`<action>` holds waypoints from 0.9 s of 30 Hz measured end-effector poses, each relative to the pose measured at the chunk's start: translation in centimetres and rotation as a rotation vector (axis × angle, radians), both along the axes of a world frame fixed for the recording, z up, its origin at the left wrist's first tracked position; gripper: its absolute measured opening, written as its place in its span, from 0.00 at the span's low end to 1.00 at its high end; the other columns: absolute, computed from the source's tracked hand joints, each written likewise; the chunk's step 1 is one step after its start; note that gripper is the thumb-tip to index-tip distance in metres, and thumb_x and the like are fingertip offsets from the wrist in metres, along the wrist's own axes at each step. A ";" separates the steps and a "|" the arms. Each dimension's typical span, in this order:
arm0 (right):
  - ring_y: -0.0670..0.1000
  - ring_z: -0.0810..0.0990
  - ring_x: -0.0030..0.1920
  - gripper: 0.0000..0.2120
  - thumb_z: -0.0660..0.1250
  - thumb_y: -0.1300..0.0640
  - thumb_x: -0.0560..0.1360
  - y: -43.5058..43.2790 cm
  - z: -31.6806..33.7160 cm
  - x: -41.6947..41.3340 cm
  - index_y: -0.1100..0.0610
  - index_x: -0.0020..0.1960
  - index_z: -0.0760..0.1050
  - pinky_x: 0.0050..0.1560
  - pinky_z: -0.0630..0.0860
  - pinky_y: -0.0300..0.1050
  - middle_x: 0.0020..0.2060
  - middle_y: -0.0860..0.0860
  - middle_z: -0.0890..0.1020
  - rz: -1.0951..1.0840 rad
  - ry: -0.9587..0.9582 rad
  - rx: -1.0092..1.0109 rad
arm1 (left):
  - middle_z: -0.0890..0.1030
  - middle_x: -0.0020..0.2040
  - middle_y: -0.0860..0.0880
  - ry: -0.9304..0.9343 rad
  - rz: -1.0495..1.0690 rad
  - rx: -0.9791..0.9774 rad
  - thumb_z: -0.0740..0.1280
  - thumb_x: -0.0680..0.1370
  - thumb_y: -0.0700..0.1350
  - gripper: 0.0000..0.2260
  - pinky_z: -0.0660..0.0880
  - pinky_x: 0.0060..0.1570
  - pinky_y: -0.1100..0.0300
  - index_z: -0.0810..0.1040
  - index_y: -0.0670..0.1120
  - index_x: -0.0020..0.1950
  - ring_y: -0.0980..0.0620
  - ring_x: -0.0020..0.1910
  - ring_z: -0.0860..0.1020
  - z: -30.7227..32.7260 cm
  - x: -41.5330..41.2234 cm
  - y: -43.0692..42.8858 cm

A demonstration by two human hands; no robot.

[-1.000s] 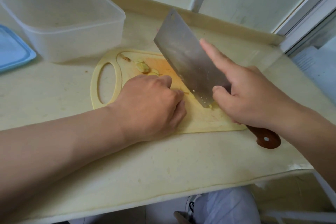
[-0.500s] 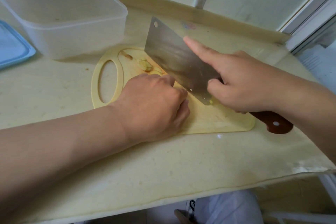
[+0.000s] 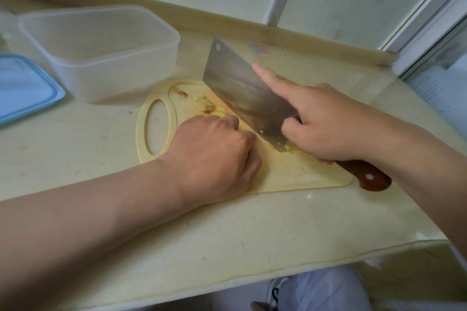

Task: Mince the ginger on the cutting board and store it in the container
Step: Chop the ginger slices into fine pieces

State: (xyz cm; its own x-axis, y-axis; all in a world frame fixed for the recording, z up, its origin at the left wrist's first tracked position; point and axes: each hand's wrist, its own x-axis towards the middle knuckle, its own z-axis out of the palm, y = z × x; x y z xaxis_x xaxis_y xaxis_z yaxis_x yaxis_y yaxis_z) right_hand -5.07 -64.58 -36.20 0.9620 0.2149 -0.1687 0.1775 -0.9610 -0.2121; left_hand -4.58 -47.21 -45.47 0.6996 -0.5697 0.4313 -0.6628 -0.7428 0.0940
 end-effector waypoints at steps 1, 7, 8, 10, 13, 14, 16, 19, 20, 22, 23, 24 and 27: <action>0.51 0.79 0.22 0.44 0.58 0.61 0.78 -0.4 0.0 -0.4 0.27 0.80 0.42 0.32 0.83 0.53 0.23 0.49 0.79 -0.007 0.011 0.005 | 0.74 0.36 0.47 -0.003 0.000 0.003 0.48 0.77 0.57 0.23 0.59 0.34 0.57 0.80 0.49 0.44 0.41 0.34 0.76 0.0 0.0 0.0; 0.52 0.78 0.20 0.45 0.59 0.64 0.77 -1.5 -0.6 -0.1 0.27 0.80 0.47 0.28 0.82 0.52 0.25 0.47 0.81 -0.060 0.007 0.131 | 0.65 0.34 0.50 0.033 -0.072 -0.034 0.53 0.78 0.54 0.19 0.62 0.31 0.58 0.80 0.48 0.41 0.41 0.31 0.74 -0.2 0.3 0.1; 0.53 0.78 0.21 0.45 0.59 0.65 0.76 -1.6 -0.9 0.2 0.27 0.80 0.48 0.27 0.81 0.52 0.24 0.51 0.80 -0.084 -0.006 0.176 | 0.66 0.34 0.50 0.041 -0.119 -0.037 0.54 0.79 0.53 0.18 0.65 0.30 0.57 0.81 0.47 0.41 0.41 0.31 0.73 -0.3 0.3 0.1; 0.55 0.79 0.21 0.45 0.59 0.65 0.76 -1.6 -1.3 0.8 0.28 0.80 0.49 0.25 0.80 0.50 0.26 0.55 0.81 -0.120 -0.040 0.249 | 0.69 0.34 0.49 0.051 -0.192 -0.021 0.55 0.78 0.53 0.18 0.72 0.31 0.54 0.83 0.47 0.44 0.41 0.31 0.73 -0.4 0.4 0.1; 0.56 0.79 0.23 0.44 0.58 0.65 0.76 -1.8 -1.5 1.4 0.26 0.79 0.49 0.25 0.79 0.50 0.32 0.58 0.81 -0.148 -0.043 0.297 | 0.73 0.35 0.48 0.058 -0.202 -0.011 0.53 0.78 0.54 0.21 0.74 0.34 0.52 0.84 0.48 0.49 0.41 0.33 0.75 -0.3 0.3 0.1; 0.57 0.79 0.23 0.44 0.58 0.65 0.76 -1.9 -1.4 1.6 0.26 0.79 0.49 0.25 0.79 0.50 0.32 0.59 0.82 -0.153 -0.043 0.294 | 0.73 0.36 0.48 0.060 -0.199 -0.009 0.52 0.78 0.55 0.22 0.75 0.34 0.52 0.84 0.48 0.50 0.41 0.34 0.75 -0.3 0.3 0.2; 0.57 0.80 0.24 0.45 0.58 0.66 0.77 -2.5 -1.1 1.7 0.25 0.78 0.49 0.25 0.80 0.49 0.31 0.59 0.82 -0.165 -0.051 0.274 | 0.74 0.37 0.47 0.057 -0.195 -0.006 0.51 0.78 0.55 0.23 0.75 0.36 0.51 0.83 0.48 0.51 0.40 0.35 0.76 -0.3 0.4 0.2; 0.54 0.78 0.23 0.44 0.58 0.66 0.77 -3.6 -0.5 1.7 0.26 0.79 0.50 0.26 0.79 0.50 0.30 0.57 0.81 -0.203 -0.064 0.307 | 0.73 0.37 0.48 0.055 -0.195 -0.018 0.50 0.78 0.55 0.22 0.74 0.36 0.51 0.83 0.49 0.51 0.41 0.35 0.75 -0.3 0.5 0.1; 0.54 0.77 0.23 0.44 0.58 0.66 0.78 -3.8 -0.4 1.7 0.26 0.79 0.50 0.26 0.79 0.50 0.30 0.57 0.80 -0.217 -0.068 0.333 | 0.72 0.36 0.49 0.054 -0.190 -0.027 0.51 0.78 0.54 0.21 0.74 0.35 0.52 0.83 0.48 0.49 0.41 0.34 0.75 -0.3 0.5 0.2; 0.53 0.76 0.22 0.44 0.59 0.67 0.78 -4.0 -0.3 1.5 0.26 0.79 0.52 0.24 0.77 0.47 0.29 0.55 0.80 -0.234 -0.070 0.387 | 0.70 0.34 0.50 0.050 -0.174 -0.049 0.54 0.78 0.53 0.18 0.73 0.32 0.53 0.81 0.47 0.43 0.42 0.32 0.73 -0.4 0.4 0.2; 0.53 0.75 0.22 0.44 0.59 0.67 0.78 -3.9 -0.4 1.3 0.26 0.79 0.52 0.23 0.75 0.46 0.28 0.55 0.79 -0.240 -0.065 0.413 | 0.69 0.33 0.50 0.051 -0.164 -0.056 0.55 0.78 0.52 0.17 0.73 0.31 0.54 0.79 0.46 0.40 0.42 0.31 0.72 -0.3 0.4 0.3; 0.53 0.75 0.22 0.44 0.58 0.68 0.78 -3.8 -0.6 1.2 0.26 0.78 0.53 0.22 0.74 0.44 0.28 0.55 0.79 -0.244 -0.055 0.436 | 0.68 0.33 0.51 0.054 -0.155 -0.059 0.55 0.77 0.51 0.15 0.72 0.29 0.55 0.77 0.46 0.38 0.42 0.30 0.72 -0.3 0.4 0.3; 0.55 0.75 0.22 0.45 0.58 0.69 0.78 -3.2 -1.3 1.0 0.24 0.77 0.54 0.23 0.73 0.45 0.26 0.54 0.79 -0.239 -0.007 0.484 | 0.68 0.32 0.51 0.077 -0.135 -0.059 0.56 0.75 0.50 0.14 0.67 0.27 0.58 0.74 0.45 0.36 0.42 0.29 0.72 -0.3 0.4 0.4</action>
State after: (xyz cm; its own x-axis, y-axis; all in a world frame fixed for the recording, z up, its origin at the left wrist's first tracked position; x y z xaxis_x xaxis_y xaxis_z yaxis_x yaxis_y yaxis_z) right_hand -4.03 -67.73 -37.54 0.9943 0.0417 -0.0985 -0.0312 -0.7676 -0.6402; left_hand -4.23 -46.85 -45.74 0.6504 -0.6360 0.4153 -0.7456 -0.6391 0.1891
